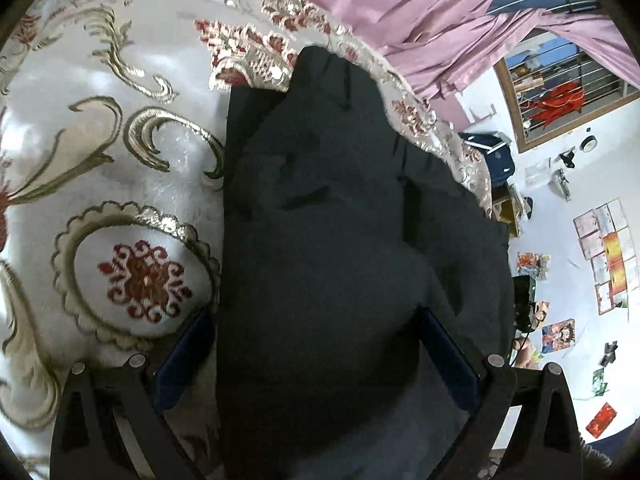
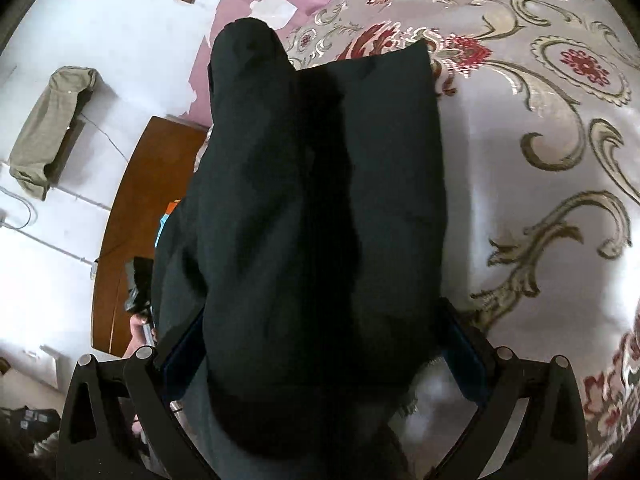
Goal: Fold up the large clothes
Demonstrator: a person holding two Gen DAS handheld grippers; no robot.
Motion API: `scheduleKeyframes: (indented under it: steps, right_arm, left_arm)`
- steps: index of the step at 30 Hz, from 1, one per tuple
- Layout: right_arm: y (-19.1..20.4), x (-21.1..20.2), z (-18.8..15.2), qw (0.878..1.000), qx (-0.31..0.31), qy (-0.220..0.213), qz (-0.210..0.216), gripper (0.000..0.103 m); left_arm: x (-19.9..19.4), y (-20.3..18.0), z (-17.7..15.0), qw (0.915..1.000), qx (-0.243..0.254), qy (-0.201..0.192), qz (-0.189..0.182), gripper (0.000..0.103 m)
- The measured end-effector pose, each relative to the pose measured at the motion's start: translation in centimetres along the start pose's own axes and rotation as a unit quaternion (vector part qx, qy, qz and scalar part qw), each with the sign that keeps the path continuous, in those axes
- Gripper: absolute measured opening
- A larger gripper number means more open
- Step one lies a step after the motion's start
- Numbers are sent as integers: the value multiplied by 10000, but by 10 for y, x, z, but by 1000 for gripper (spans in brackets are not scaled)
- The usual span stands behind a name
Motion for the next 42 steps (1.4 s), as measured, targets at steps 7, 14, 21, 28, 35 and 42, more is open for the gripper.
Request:
scheduleKeyframes:
  steps: [7, 14, 21, 28, 35, 42]
  right_arm:
    - [35, 35, -5, 9977, -545, 51, -410, 87]
    - [96, 33, -25, 9911, -1222, -152, -503, 27]
    - [157, 8, -44, 9895, -1321, -408, -431, 17]
    - [201, -80, -69, 9875, -1503, -455, -158, 17]
    - [132, -86, -131, 9941, -1032, 101, -328, 29]
    - [62, -105, -143, 9996, 35, -274, 25, 43]
  left_arm:
    - [22, -7, -3, 9989, 78, 198, 419, 103]
    - [3, -59, -15, 9912, 1009, -261, 811, 23]
    - [-49, -102, -27, 9862, 1250, -558, 927, 16]
    - [-145, -153, -94, 9858, 1346, -642, 766, 17]
    - [-91, -43, -168, 9970, 104, -262, 720, 41]
    - [-141, -36, -170, 9940, -403, -920, 444, 40]
Point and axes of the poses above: each gripper's, at about its wrist camera, not at the fingertips, and x roughly the way its jaws point, y to its left, z to its top, the point moved 1 cm from there along x, roughly the way its jaws point, and after that the axes turned 11 degrees about -y, right-handed, at the moved point
